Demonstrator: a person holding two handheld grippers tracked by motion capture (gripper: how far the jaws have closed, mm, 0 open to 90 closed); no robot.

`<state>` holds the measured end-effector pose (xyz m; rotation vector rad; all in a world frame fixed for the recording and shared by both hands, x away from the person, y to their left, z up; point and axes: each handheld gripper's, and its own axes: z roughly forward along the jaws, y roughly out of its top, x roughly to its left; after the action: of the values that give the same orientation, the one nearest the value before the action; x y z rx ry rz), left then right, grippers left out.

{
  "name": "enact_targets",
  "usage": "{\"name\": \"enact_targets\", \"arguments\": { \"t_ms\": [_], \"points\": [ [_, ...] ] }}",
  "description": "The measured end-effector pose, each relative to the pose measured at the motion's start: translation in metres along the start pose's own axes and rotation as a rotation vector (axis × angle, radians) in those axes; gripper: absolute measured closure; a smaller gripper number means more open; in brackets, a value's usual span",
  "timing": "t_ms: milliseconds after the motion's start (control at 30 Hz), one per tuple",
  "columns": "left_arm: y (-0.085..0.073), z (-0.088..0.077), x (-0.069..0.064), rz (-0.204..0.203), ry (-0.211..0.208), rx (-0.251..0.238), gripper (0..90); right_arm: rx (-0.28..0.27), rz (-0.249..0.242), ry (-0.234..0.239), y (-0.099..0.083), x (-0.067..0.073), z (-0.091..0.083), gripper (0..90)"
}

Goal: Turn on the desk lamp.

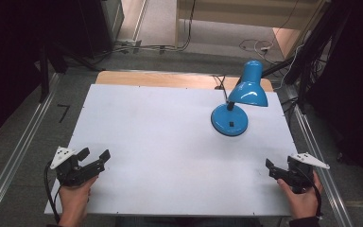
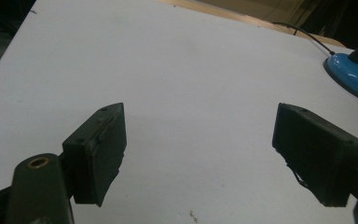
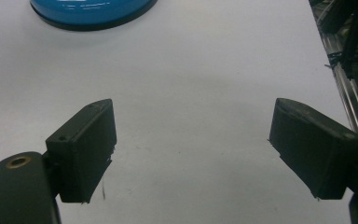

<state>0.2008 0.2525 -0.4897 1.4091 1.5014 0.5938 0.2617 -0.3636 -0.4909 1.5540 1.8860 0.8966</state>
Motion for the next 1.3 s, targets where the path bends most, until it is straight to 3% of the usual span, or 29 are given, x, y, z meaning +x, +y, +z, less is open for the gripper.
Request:
{"name": "enact_targets", "arguments": {
  "t_ms": [400,1300],
  "points": [
    [0.000,0.000,-0.001,0.010,0.007,-0.003,17.6,-0.024,-0.007,0.042,0.006,0.010,0.002,13.1],
    [-0.001,0.005,-0.003,0.016,-0.009,0.024,17.6,-0.014,-0.017,0.056,0.015,0.018,0.013,13.3]
  ]
}}
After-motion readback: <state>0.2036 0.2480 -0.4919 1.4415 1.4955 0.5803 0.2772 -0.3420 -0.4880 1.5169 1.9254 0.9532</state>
